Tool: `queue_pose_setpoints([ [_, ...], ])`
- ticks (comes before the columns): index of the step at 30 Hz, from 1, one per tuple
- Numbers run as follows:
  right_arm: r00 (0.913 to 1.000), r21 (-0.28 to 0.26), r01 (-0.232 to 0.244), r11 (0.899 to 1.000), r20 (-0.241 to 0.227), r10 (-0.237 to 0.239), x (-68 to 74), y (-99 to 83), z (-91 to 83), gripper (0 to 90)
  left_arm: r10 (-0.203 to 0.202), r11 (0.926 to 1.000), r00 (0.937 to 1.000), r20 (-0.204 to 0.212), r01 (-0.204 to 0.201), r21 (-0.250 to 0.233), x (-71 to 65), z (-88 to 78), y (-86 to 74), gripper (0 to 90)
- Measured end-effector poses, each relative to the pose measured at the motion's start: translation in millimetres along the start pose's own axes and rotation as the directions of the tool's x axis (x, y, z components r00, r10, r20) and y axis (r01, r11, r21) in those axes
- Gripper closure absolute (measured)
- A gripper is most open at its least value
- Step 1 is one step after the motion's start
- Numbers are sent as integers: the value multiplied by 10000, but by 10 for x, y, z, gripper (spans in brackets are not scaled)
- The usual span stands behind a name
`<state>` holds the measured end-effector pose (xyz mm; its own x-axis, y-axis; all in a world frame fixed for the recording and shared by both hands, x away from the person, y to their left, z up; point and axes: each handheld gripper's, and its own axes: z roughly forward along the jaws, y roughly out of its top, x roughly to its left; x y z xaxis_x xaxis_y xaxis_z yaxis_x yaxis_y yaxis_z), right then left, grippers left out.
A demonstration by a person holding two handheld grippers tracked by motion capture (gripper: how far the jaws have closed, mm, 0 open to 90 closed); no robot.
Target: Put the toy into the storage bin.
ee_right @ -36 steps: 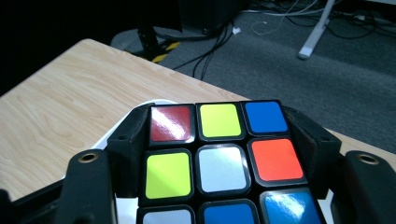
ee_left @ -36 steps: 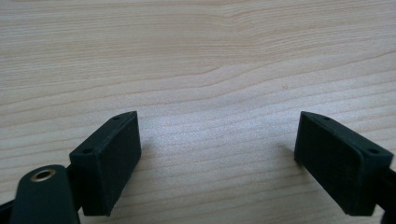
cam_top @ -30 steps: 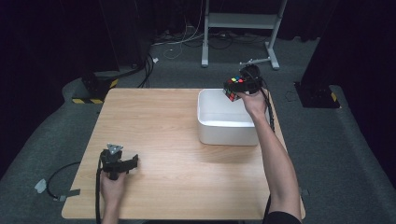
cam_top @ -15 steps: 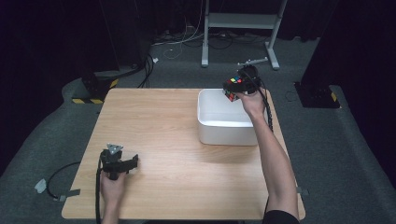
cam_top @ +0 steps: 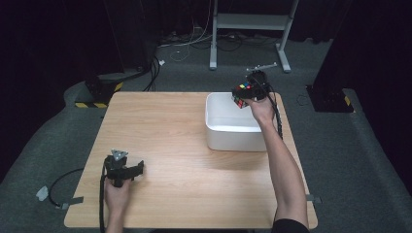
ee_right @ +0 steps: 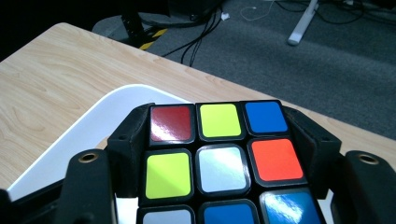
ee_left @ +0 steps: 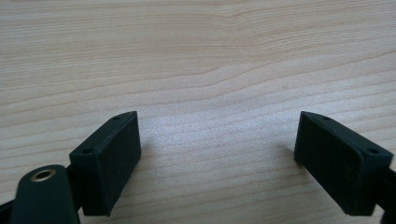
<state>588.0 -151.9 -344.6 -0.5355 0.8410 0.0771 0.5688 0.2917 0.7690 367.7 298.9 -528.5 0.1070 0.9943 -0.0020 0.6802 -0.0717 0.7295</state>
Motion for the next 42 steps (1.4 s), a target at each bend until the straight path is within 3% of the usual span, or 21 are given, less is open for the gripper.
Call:
queue_pose_setpoints([
  [20,9999,463,62,9989,146,-69,59,-123,122,333,22,10000,10000,-8,-22,18,1,-2,0,148],
  [28,9998,775,-65,9970,191,51,34,-191,201,333,0,10000,10000,-1,0,2,0,-1,0,148],
  [42,9997,849,-259,9961,20,258,25,-237,216,332,0,10000,10000,-2,0,2,-1,-1,0,148],
])
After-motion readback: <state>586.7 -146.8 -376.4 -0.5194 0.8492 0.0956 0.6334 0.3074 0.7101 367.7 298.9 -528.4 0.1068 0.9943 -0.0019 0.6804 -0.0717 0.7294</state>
